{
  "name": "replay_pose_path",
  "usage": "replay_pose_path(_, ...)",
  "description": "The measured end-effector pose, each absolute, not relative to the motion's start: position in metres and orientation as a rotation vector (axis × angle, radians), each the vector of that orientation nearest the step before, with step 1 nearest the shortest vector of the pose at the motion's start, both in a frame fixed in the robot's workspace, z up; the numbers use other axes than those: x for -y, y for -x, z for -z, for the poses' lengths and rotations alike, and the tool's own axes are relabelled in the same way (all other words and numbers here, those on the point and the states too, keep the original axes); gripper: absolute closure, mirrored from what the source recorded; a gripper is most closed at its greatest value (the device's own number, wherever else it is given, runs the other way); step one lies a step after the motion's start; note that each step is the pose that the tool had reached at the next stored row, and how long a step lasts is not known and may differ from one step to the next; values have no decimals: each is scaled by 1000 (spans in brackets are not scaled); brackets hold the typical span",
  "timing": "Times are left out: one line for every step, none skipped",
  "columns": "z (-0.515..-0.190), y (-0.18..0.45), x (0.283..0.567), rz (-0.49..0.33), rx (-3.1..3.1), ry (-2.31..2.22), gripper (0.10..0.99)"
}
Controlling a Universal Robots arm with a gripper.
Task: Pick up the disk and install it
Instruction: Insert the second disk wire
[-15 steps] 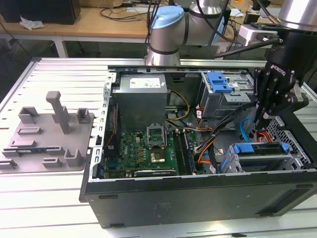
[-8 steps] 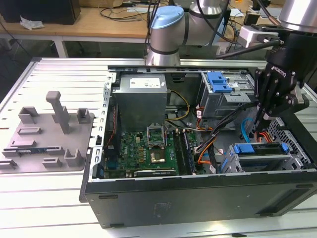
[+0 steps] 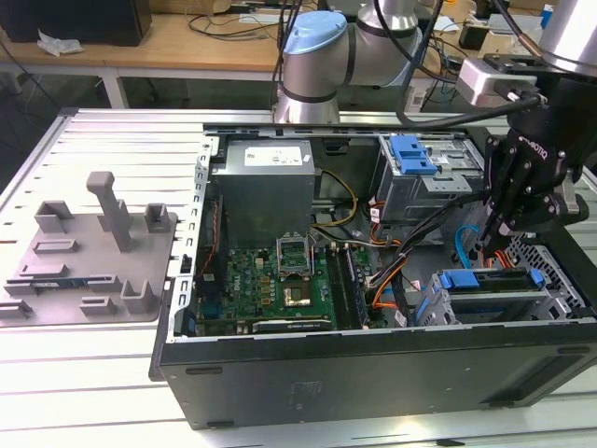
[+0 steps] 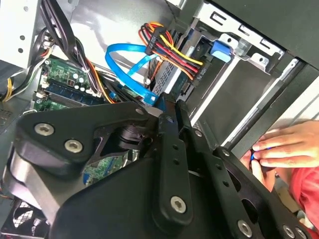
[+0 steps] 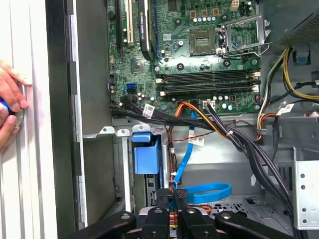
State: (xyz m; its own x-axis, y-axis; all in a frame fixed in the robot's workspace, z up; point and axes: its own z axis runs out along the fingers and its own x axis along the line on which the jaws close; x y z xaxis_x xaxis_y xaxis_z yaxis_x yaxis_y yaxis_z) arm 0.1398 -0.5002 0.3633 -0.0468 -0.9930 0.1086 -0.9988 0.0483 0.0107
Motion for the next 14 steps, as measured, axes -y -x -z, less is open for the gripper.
replay_pose_path(-363, -140, 502, -96, 2214, -2111, 925)
replay_pose_path(-363, -140, 504, -85, 2219, -2116, 925)
replay_pose_path(-363, -140, 507, -71, 2225, -2122, 925)
replay_pose_path(-363, -140, 507, -66, 2228, -2124, 925)
replay_pose_path(-363, -140, 508, -63, 2229, -2126, 925)
replay_pose_path(-363, -141, 509, -59, 2231, -2127, 925)
replay_pose_path(-363, -141, 509, -57, 2232, -2129, 925)
replay_pose_path(-363, -141, 510, -53, 2233, -2131, 925)
replay_pose_path(-362, -142, 511, -50, 2234, -2133, 925)
replay_pose_path(-362, -142, 512, -47, 2235, -2135, 925)
replay_pose_path(-362, -143, 513, -45, 2235, -2136, 925)
replay_pose_path(-362, -143, 513, -45, 2234, -2138, 925)
replay_pose_path(-362, -144, 514, -44, 2229, -2144, 925)
replay_pose_path(-361, -144, 514, -45, 2215, -2158, 925)
